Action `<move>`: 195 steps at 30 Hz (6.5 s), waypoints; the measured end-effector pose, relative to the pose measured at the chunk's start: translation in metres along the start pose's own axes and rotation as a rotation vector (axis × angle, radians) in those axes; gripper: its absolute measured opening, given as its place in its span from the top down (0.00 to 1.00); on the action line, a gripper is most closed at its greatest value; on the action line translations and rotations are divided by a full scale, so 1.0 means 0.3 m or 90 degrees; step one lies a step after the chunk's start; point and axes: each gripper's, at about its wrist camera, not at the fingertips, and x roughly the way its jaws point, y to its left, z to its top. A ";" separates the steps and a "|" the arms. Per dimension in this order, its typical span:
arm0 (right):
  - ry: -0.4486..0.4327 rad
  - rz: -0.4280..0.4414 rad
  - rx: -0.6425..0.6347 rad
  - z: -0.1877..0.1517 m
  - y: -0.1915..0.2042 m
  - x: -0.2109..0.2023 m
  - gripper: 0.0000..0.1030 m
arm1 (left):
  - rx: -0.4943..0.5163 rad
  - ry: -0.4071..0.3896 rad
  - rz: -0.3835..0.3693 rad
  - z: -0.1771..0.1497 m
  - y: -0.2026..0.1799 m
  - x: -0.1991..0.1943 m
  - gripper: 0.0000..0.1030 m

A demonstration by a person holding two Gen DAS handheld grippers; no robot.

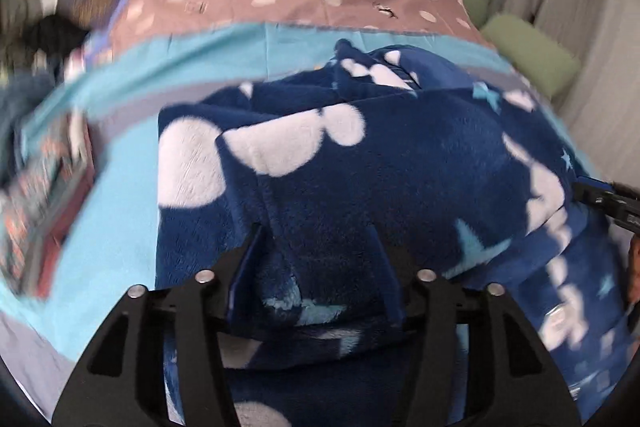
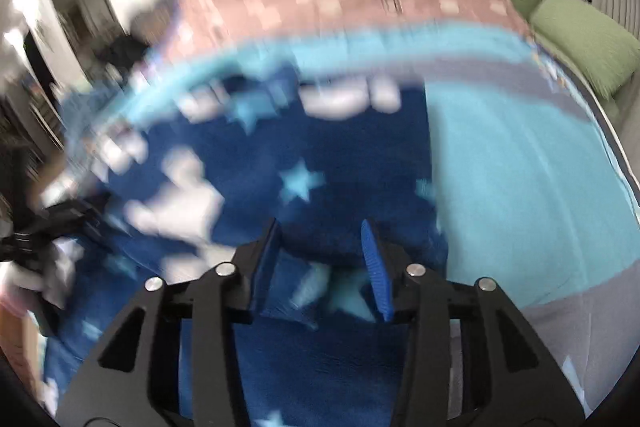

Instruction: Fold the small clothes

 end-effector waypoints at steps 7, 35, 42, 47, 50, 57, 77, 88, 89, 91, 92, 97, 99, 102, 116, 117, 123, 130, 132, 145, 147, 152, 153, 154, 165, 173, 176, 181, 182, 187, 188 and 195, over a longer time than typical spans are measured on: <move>-0.016 0.034 0.020 0.025 -0.005 -0.069 0.51 | -0.036 -0.007 -0.041 0.047 0.043 -0.074 0.46; 0.055 0.121 0.132 0.434 -0.026 0.387 0.92 | -0.150 0.079 -0.108 0.323 0.125 0.377 0.93; -0.015 0.077 0.069 0.396 0.024 0.188 0.76 | -0.090 0.019 -0.062 0.354 0.080 0.230 0.77; -0.098 0.085 0.038 0.237 0.016 -0.077 0.60 | -0.058 -0.065 -0.079 0.268 0.079 -0.023 0.46; -0.109 0.098 0.032 0.114 -0.006 -0.177 0.57 | -0.026 -0.078 -0.085 0.146 0.065 -0.145 0.40; -0.060 0.142 0.058 -0.148 -0.036 -0.316 0.54 | -0.031 -0.084 -0.084 -0.100 0.091 -0.333 0.40; 0.050 0.436 -0.095 -0.637 0.313 -0.602 0.54 | -0.017 -0.106 -0.094 -0.524 -0.029 -0.608 0.33; 0.060 0.479 -0.035 -0.723 0.343 -0.673 0.95 | -0.074 -0.108 -0.083 -0.636 0.019 -0.672 0.33; 0.044 0.460 -0.041 -0.728 0.321 -0.709 0.95 | -0.075 -0.106 -0.081 -0.647 0.022 -0.675 0.33; 0.043 0.417 -0.054 -0.757 0.294 -0.729 0.95 | -0.078 -0.095 -0.078 -0.679 0.030 -0.675 0.33; 0.057 0.393 -0.059 -0.779 0.288 -0.712 0.95 | -0.082 -0.085 -0.084 -0.698 0.035 -0.672 0.33; 0.091 0.369 -0.009 -0.839 0.259 -0.653 0.72 | -0.131 -0.021 -0.143 -0.790 0.071 -0.649 0.33; 0.043 0.361 0.006 -0.821 0.222 -0.700 0.52 | -0.149 -0.016 -0.173 -0.816 0.076 -0.659 0.33; -0.049 0.297 0.017 -0.805 0.111 -0.822 0.38 | -0.157 -0.013 -0.223 -0.852 0.061 -0.677 0.34; 0.010 0.370 0.324 -0.944 -0.294 -0.695 0.37 | -0.209 -0.010 -0.296 -0.906 0.031 -0.673 0.81; 0.033 0.422 0.333 -0.941 -0.284 -0.667 0.37 | -0.225 -0.017 -0.318 -0.906 0.035 -0.669 0.82; 0.058 0.468 0.365 -0.905 -0.273 -0.623 0.82 | -0.236 -0.096 -0.331 -0.889 0.050 -0.782 0.86; -0.080 0.413 0.210 -0.817 -0.175 -0.851 0.86 | -0.239 -0.128 -0.326 -0.849 0.056 -0.844 0.86; -0.100 0.407 0.191 -0.797 -0.151 -0.881 0.86 | -0.222 -0.146 -0.329 -0.821 0.038 -0.873 0.86; -0.259 0.402 0.110 -0.715 -0.168 -1.057 0.90 | -0.155 -0.237 -0.298 -0.693 0.014 -1.053 0.86; -0.244 0.405 0.139 -0.699 -0.186 -1.021 0.90 | -0.175 -0.229 -0.307 -0.670 0.033 -1.025 0.86; -0.259 0.420 0.142 -0.641 -0.196 -1.011 0.90 | -0.166 -0.247 -0.318 -0.593 0.040 -1.005 0.86; -0.269 0.422 0.140 -0.623 -0.198 -1.014 0.90 | -0.160 -0.255 -0.320 -0.573 0.038 -1.006 0.86; -0.276 0.425 0.141 -0.619 -0.202 -1.024 0.90 | -0.156 -0.266 -0.322 -0.550 0.036 -1.005 0.86; -0.312 0.392 0.155 -0.385 -0.198 -0.954 0.90 | -0.144 -0.283 -0.307 -0.354 0.052 -0.932 0.86; -0.316 0.359 0.119 -0.203 -0.153 -0.887 0.90 | -0.129 -0.288 -0.285 -0.227 0.063 -0.872 0.86; -0.310 0.344 0.103 -0.139 -0.134 -0.853 0.90 | -0.124 -0.286 -0.276 -0.183 0.059 -0.837 0.86; -0.305 0.322 0.096 -0.058 -0.129 -0.805 0.90 | -0.127 -0.285 -0.274 -0.110 0.064 -0.782 0.86; -0.304 0.315 0.100 -0.041 -0.133 -0.793 0.90 | -0.129 -0.285 -0.273 -0.098 0.067 -0.775 0.86; -0.302 0.269 0.122 0.063 -0.154 -0.728 0.90 | -0.148 -0.292 -0.253 -0.020 0.092 -0.726 0.86; -0.304 0.261 0.124 0.083 -0.158 -0.717 0.90 | -0.153 -0.295 -0.246 0.001 0.100 -0.714 0.86; -0.299 0.209 0.131 0.295 -0.186 -0.556 0.90 | -0.202 -0.276 -0.208 0.173 0.211 -0.540 0.86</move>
